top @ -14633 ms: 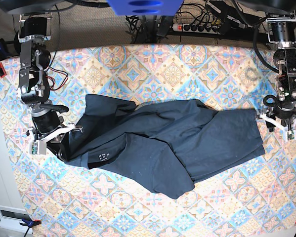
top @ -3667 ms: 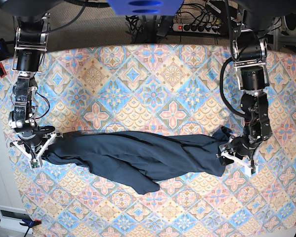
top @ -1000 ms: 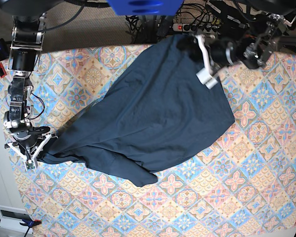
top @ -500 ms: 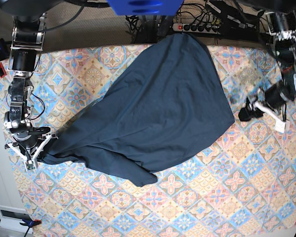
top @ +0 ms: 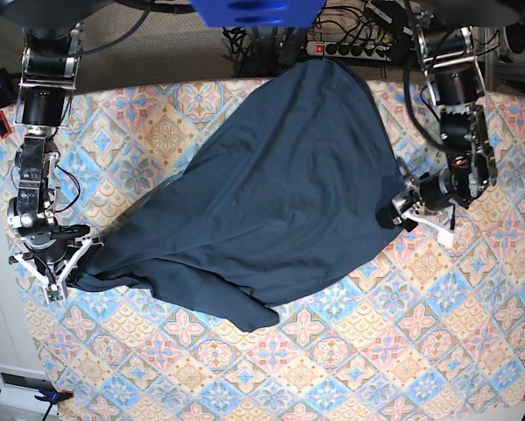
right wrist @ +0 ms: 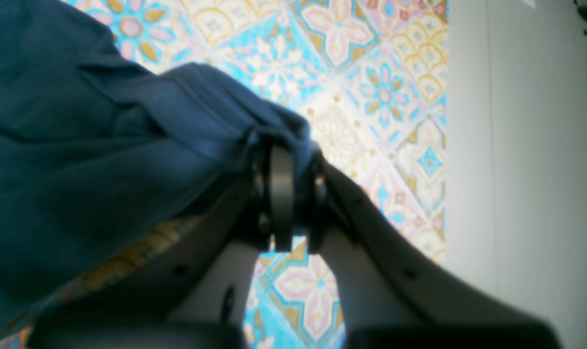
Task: Layout the t-shirt on the table in an organized manner, then fold the t-shirt properly
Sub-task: 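Release the shirt with the left gripper and reach to the hem corner, then grasp the hem corner with the left gripper and pull it outward, then release the hem and grasp the shirt shoulder with the left gripper, then drag the held shirt end with the right gripper away from the left gripper, then stretch the shirt taut between both grippers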
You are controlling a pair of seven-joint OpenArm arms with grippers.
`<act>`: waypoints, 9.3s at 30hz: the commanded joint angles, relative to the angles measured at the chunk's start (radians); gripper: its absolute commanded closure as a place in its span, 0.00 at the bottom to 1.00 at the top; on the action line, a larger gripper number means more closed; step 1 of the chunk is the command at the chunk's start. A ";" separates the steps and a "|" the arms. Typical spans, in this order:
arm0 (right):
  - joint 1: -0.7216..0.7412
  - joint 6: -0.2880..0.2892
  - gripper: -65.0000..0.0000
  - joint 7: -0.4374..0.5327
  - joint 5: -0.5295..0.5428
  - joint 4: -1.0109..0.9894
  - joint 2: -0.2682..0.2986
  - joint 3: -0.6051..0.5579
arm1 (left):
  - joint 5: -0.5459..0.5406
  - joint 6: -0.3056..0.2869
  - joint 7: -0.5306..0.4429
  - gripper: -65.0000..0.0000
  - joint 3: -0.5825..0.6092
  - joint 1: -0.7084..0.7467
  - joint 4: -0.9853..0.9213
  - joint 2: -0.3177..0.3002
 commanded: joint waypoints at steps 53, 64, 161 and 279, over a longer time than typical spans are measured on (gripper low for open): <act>0.015 -0.007 0.99 -0.008 -0.004 0.190 -0.054 -0.127 | 0.261 0.002 -0.093 0.00 -0.210 0.346 0.638 -0.078; -0.038 -0.007 0.99 -0.008 -0.004 0.213 -0.054 -0.127 | 0.142 -0.001 -0.097 0.00 -0.279 0.447 0.528 -0.074; -0.337 0.012 0.56 -0.125 0.004 0.196 -0.101 -0.233 | -0.081 -0.003 -0.057 1.00 -0.269 0.306 0.453 -0.152; -0.447 0.115 0.56 -0.157 -0.004 0.477 -0.032 -0.114 | 0.105 -0.001 -0.109 0.20 -0.232 0.153 0.113 -0.069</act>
